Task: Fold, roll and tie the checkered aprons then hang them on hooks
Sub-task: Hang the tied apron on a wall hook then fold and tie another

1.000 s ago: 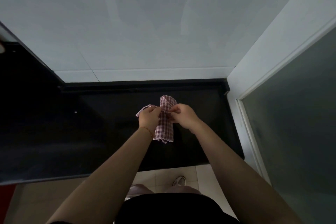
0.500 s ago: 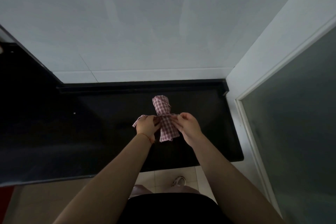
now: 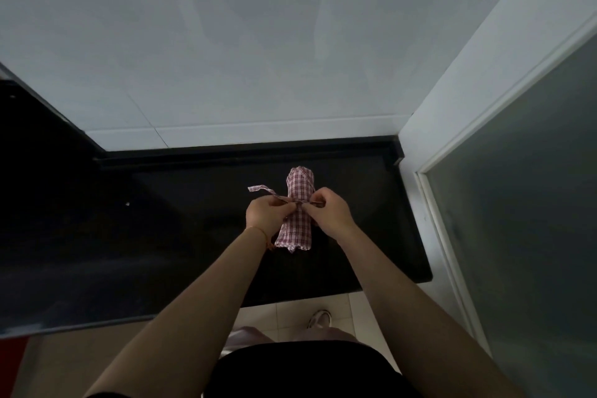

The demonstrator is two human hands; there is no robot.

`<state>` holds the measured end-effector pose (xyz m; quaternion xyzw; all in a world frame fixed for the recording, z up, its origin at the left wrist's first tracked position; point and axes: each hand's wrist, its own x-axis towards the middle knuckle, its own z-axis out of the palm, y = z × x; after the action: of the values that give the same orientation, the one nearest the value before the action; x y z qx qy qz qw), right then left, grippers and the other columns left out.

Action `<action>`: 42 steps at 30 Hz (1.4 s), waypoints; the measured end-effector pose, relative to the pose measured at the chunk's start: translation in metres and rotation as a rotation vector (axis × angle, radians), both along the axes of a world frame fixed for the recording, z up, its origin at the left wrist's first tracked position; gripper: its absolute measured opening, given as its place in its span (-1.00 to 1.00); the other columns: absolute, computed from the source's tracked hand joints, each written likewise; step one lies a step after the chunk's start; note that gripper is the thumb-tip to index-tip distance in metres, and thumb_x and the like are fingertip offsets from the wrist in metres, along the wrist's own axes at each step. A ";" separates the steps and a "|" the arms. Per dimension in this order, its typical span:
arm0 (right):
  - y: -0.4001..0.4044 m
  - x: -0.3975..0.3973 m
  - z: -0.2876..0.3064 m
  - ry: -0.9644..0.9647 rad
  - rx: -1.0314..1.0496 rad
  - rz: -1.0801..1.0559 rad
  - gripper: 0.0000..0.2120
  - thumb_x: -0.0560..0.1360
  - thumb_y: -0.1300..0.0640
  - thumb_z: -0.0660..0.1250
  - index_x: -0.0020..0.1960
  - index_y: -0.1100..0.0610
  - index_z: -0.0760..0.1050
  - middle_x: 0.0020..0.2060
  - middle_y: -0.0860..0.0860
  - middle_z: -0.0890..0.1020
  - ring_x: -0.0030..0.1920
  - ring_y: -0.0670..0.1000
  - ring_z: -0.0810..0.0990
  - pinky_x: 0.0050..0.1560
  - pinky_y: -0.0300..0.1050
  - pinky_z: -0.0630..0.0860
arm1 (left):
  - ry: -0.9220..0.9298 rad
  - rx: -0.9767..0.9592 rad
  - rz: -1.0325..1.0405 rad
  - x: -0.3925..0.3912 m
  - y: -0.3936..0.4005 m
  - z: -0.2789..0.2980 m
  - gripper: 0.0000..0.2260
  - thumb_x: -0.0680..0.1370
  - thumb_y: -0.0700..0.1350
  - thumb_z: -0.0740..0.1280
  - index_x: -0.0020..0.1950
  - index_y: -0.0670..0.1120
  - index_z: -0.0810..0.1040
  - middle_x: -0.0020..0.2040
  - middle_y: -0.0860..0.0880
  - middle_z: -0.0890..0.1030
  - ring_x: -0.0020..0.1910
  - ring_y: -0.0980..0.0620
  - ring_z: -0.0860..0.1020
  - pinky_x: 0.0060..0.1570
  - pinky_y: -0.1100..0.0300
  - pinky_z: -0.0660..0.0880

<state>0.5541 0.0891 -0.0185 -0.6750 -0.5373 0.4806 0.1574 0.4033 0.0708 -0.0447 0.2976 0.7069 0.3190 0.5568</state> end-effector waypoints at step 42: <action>0.013 0.002 0.009 0.078 -0.196 -0.029 -0.79 0.59 0.10 0.22 -0.12 0.13 0.57 -0.18 0.02 0.58 -0.15 0.01 0.50 -0.17 -0.14 0.41 | 0.170 0.109 -0.317 -0.011 0.018 0.037 -0.80 0.65 -0.08 0.25 -0.12 -0.10 0.57 -0.31 0.02 0.51 -0.37 0.15 0.43 -0.32 0.29 0.39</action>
<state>0.5558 0.1025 -0.0096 -0.6758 -0.4712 0.5544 0.1183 0.3928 0.0884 -0.0081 0.4608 0.6773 0.2387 0.5215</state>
